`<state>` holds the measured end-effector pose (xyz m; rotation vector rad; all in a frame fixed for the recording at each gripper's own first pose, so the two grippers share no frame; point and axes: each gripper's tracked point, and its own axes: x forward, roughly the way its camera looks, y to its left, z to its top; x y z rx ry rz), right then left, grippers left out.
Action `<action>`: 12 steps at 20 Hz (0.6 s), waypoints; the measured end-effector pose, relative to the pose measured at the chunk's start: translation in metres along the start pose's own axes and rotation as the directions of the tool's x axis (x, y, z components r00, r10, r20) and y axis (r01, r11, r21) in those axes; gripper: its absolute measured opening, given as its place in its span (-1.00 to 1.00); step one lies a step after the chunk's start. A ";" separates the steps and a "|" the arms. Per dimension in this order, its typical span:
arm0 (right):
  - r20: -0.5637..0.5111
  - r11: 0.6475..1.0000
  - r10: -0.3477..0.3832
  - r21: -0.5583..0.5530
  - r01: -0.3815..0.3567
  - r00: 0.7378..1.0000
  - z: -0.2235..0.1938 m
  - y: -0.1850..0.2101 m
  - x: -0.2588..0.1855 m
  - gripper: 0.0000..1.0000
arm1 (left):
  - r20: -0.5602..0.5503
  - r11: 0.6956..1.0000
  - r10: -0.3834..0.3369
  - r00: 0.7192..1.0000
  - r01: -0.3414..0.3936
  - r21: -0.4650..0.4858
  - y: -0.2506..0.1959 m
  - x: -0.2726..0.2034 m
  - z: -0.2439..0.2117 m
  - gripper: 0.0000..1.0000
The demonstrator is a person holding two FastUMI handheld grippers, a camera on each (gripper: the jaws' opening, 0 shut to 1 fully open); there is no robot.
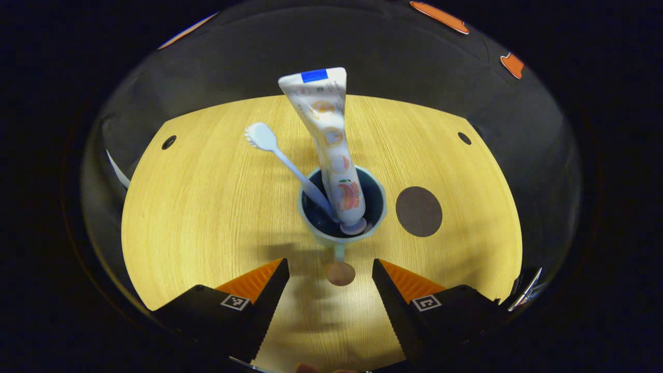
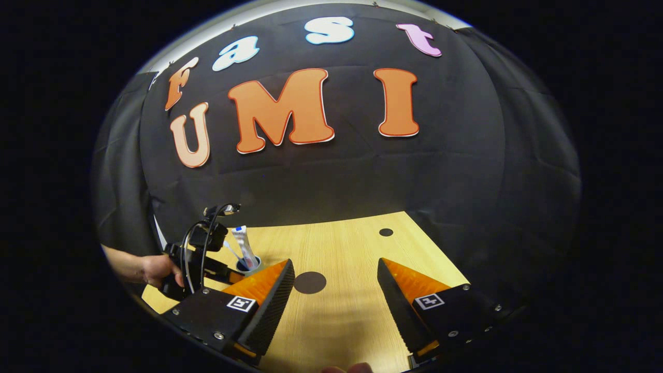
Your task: Put the toothbrush and toothpaste on the desktop into the cup, then pick up the cup and place it on the coaster on the desktop.
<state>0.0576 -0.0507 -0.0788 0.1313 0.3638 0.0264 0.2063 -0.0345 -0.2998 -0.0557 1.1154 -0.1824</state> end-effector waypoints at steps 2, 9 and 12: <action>-0.006 1.000 0.005 0.000 -0.005 1.000 0.002 0.004 0.002 0.92 | -0.032 1.000 -0.001 0.999 0.001 0.011 -0.001 0.008 -0.001 0.94; -0.024 1.000 -0.013 0.020 0.013 1.000 0.001 -0.003 0.007 0.92 | -0.063 0.998 0.024 0.998 -0.021 0.057 -0.002 0.022 0.003 -0.05; -0.033 0.999 -0.026 0.023 0.027 0.999 0.000 -0.007 0.009 0.92 | -0.057 0.998 0.042 0.997 -0.039 0.056 -0.001 0.026 0.006 -0.09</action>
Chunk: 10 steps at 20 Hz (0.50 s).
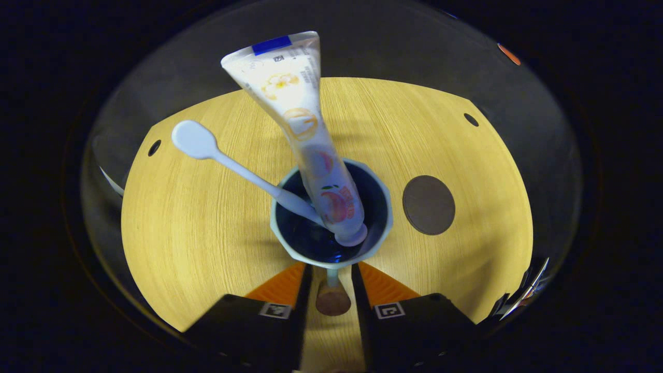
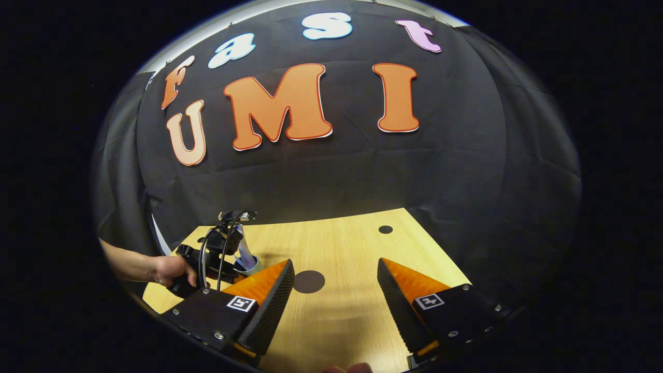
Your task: Put the toothbrush and toothpaste on the desktop into the cup, then pick up the cup and place it on the coaster on the desktop.
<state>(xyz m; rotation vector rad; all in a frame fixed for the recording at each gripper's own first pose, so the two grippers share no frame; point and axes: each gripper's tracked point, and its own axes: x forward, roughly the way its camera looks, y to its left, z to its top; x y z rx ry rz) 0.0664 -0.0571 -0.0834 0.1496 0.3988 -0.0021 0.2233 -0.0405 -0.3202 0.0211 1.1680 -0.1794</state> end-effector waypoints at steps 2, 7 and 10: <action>-0.006 1.000 -0.005 0.004 0.005 1.000 -0.002 -0.001 -0.001 0.92 | 0.000 1.000 0.010 1.000 -0.010 -0.004 0.000 0.001 0.003 -0.45; -0.017 1.000 -0.002 0.009 0.003 1.000 -0.007 -0.002 -0.006 0.92 | -0.008 1.000 0.011 1.000 -0.011 0.006 0.001 -0.001 0.000 -0.52; -0.025 1.000 -0.004 0.011 0.004 1.000 -0.011 -0.003 -0.009 0.92 | 0.022 1.000 0.028 0.999 -0.028 0.003 0.001 0.003 0.003 -0.60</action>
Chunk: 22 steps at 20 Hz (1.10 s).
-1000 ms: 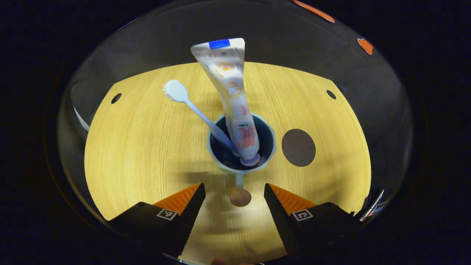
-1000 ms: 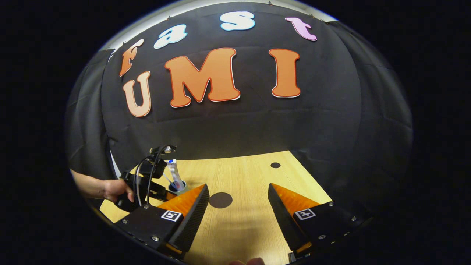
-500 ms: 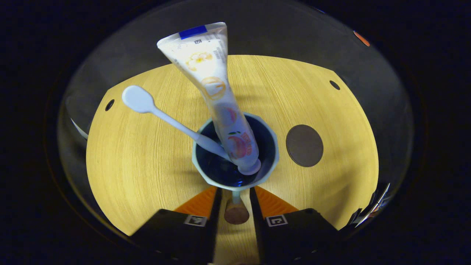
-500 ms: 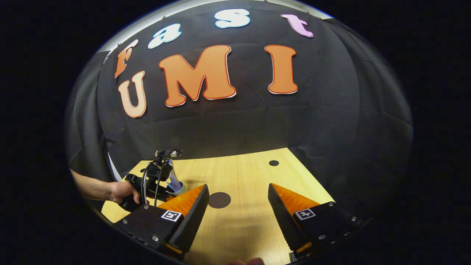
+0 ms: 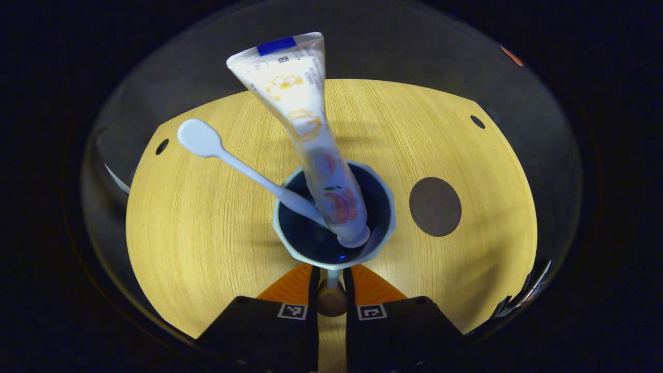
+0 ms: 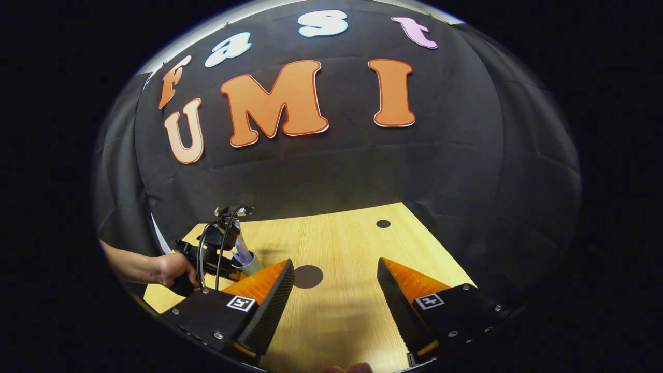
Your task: Put the toothbrush and toothpaste on the desktop into the cup, then pick up the cup and place it on the coaster on the desktop.
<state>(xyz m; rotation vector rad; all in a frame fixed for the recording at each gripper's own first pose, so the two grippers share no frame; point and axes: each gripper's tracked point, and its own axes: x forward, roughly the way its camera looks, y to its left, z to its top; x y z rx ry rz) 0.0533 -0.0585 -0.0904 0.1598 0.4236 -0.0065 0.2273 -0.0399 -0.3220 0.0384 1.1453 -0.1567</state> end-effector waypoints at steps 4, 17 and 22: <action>0.003 1.000 0.000 0.002 0.000 1.000 -0.001 -0.002 -0.005 0.92 | 0.049 0.999 0.001 0.999 -0.003 0.034 0.003 -0.003 0.006 -0.60; 0.020 0.995 -0.100 0.033 0.099 0.995 -0.007 -0.055 -0.040 0.92 | 0.102 0.985 -0.106 0.989 0.091 0.144 0.005 0.003 0.007 -0.60; 0.005 0.989 -0.139 0.059 0.138 0.990 -0.015 -0.078 -0.046 0.92 | 0.081 0.982 -0.100 0.992 0.085 0.171 0.009 0.000 0.006 -0.60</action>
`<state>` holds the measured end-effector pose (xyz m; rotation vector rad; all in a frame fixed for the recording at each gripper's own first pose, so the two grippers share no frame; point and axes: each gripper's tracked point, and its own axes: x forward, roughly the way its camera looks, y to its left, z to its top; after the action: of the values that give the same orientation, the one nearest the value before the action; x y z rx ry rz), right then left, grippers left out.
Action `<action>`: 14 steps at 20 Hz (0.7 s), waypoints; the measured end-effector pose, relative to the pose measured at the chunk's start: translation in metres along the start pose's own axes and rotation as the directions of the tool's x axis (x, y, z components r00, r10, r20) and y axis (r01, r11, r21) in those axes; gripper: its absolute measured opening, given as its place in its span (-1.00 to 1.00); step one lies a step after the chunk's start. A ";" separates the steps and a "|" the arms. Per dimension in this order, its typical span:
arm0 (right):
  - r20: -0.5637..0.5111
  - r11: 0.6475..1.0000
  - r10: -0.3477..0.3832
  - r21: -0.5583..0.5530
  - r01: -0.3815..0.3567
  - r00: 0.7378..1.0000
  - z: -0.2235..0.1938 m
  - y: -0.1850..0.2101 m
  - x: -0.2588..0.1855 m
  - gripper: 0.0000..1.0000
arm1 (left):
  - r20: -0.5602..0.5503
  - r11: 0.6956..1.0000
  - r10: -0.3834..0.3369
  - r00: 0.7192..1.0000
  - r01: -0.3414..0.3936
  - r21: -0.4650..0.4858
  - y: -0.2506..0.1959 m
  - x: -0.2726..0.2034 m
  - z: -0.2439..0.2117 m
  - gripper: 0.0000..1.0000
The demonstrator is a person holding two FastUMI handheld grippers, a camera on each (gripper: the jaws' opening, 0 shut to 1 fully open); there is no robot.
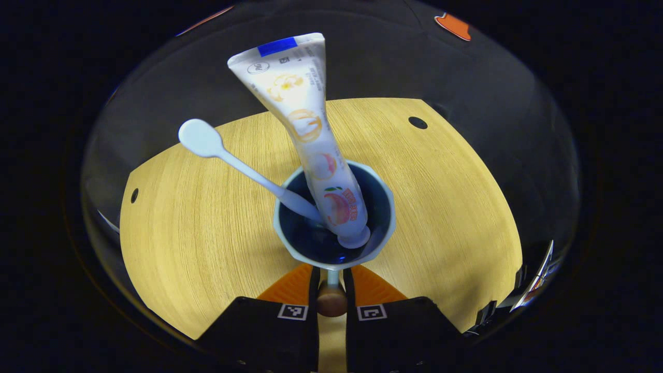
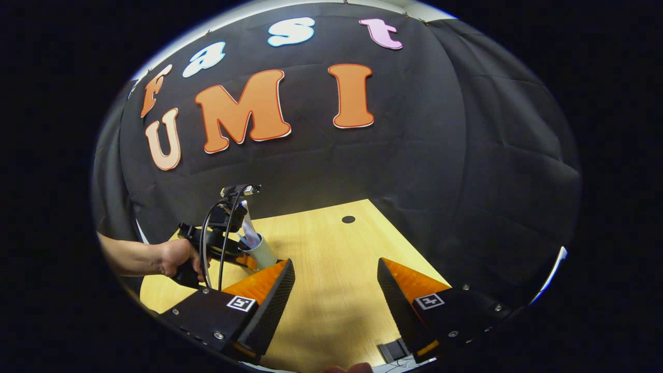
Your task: Put the toothbrush and toothpaste on the desktop into the cup, then pick up the cup and place it on the coaster on the desktop.
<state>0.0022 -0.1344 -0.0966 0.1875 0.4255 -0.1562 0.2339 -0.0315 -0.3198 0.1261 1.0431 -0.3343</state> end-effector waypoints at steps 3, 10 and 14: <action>-0.001 1.000 -0.006 -0.003 0.006 1.000 0.000 -0.004 0.000 0.92 | -0.003 1.000 0.014 1.000 -0.014 0.017 0.004 0.001 -0.002 -0.60; -0.025 1.000 -0.016 -0.013 0.016 1.000 -0.006 -0.008 0.000 0.92 | -0.056 1.000 -0.020 0.998 0.019 -0.014 -0.001 -0.021 0.006 -0.50; -0.039 1.000 -0.010 0.004 0.010 0.999 -0.009 -0.003 0.002 0.92 | -0.015 1.000 0.003 1.000 -0.003 0.026 0.005 -0.056 0.035 0.32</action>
<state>0.0001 -0.1355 -0.1060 0.1932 0.4645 -0.1640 0.2389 -0.0241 -0.2538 0.1540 1.0540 -0.3445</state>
